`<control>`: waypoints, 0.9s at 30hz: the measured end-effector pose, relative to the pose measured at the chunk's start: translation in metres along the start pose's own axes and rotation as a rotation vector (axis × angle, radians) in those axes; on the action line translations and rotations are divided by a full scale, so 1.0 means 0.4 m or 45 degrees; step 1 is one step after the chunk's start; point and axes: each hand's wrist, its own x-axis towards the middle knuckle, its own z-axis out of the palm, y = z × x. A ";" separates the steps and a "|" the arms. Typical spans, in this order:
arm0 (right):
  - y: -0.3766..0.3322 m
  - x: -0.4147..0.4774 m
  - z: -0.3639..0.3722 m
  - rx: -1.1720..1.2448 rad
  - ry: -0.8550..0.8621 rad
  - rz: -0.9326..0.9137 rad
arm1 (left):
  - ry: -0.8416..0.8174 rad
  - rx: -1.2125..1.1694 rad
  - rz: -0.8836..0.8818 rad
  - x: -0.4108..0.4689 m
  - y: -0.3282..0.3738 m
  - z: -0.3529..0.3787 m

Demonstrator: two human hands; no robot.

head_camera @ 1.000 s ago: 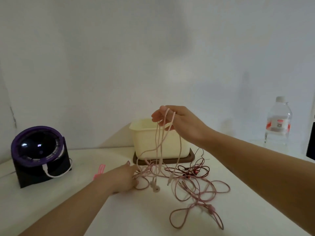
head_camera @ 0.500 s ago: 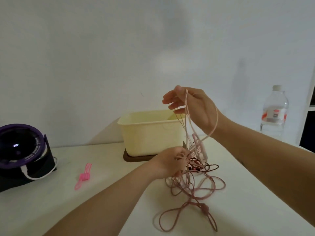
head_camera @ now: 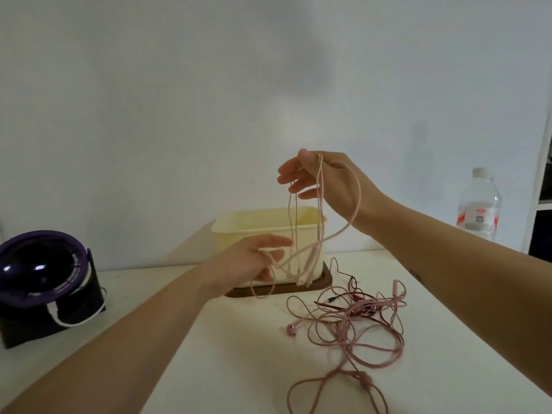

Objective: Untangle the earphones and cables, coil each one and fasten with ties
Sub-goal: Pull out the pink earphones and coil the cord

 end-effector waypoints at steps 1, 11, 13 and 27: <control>-0.004 0.004 0.002 -0.003 -0.006 -0.008 | 0.063 0.006 0.014 -0.004 0.009 -0.027; -0.040 0.029 0.145 0.008 -0.531 0.126 | -0.293 0.451 -0.124 -0.176 -0.041 -0.276; -0.042 0.033 0.174 -0.009 -0.647 0.196 | -0.433 0.492 -0.224 -0.208 -0.047 -0.301; -0.072 0.060 0.246 0.049 -0.790 0.299 | -0.080 -0.410 0.094 -0.206 -0.024 -0.258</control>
